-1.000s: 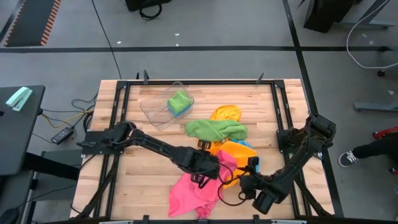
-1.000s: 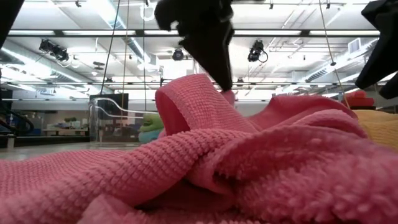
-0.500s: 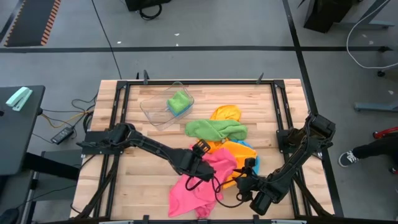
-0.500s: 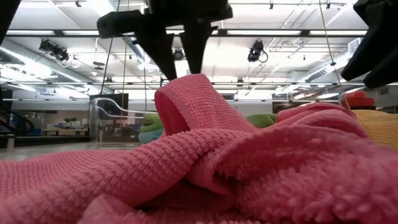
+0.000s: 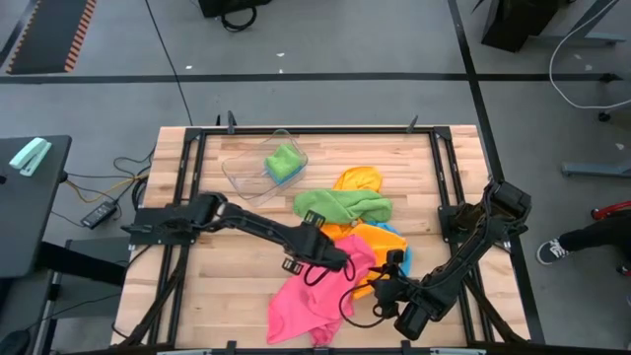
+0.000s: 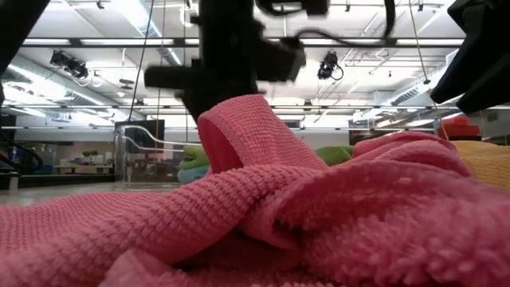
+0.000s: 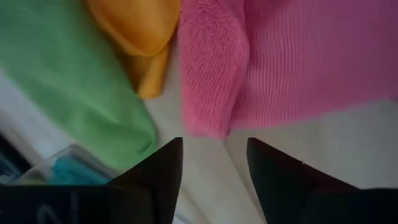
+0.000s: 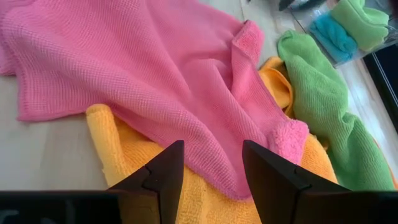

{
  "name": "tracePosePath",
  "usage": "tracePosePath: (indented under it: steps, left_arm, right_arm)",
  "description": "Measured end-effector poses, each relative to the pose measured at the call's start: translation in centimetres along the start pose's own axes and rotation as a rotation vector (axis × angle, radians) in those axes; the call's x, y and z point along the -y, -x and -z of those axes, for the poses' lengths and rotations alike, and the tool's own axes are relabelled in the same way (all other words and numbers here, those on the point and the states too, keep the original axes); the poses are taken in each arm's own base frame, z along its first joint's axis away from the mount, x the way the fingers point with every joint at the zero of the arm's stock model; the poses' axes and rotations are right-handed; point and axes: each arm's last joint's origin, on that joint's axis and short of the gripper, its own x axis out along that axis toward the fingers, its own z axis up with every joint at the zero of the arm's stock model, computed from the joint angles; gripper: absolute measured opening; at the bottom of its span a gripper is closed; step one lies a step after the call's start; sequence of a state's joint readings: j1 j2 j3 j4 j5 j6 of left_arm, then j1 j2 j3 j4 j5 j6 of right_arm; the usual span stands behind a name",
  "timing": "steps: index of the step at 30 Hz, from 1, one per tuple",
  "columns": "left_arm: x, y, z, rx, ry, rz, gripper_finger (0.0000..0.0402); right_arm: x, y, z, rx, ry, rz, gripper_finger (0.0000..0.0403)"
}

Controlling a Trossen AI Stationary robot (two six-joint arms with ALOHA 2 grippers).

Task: Fold microfiber towels
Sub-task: Fold the left pink microfiber towel

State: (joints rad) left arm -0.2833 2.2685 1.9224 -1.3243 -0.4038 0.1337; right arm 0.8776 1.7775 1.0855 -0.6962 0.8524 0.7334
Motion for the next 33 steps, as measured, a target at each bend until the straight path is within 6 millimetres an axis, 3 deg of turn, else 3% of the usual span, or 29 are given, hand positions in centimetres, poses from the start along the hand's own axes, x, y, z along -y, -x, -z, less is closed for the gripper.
tracePosePath:
  steps: [4,10,16,25,31,33]
  left_arm:
    - [0.7,-2.1,-0.6,-0.068,0.030,-0.080,0.0185]
    - [1.4,-3.4,-0.9,-0.116,0.089,-0.120,0.0185]
    - [1.5,-3.4,-0.6,-0.151,0.113,-0.091,0.0168]
    - [0.7,-2.3,-0.6,-0.071,0.123,-0.068,0.0124]
    - [2.1,-5.1,2.3,-0.083,0.094,-0.066,0.0102]
    - [2.2,-5.2,3.3,-0.033,0.128,-0.088,0.0095]
  right_arm:
    - [0.0,0.0,0.0,0.000,0.000,-0.001,0.0172]
    - [0.0,0.0,0.0,0.001,0.000,-0.002,0.0172]
    - [0.0,0.0,0.0,0.000,-0.003,-0.003,0.0172]
    - [-0.2,0.1,0.0,-0.004,-0.014,-0.018,0.0172]
    - [-0.2,0.1,0.0,-0.003,-0.010,-0.019,0.0172]
    - [-0.2,0.1,0.0,-0.001,-0.004,-0.019,0.0172]
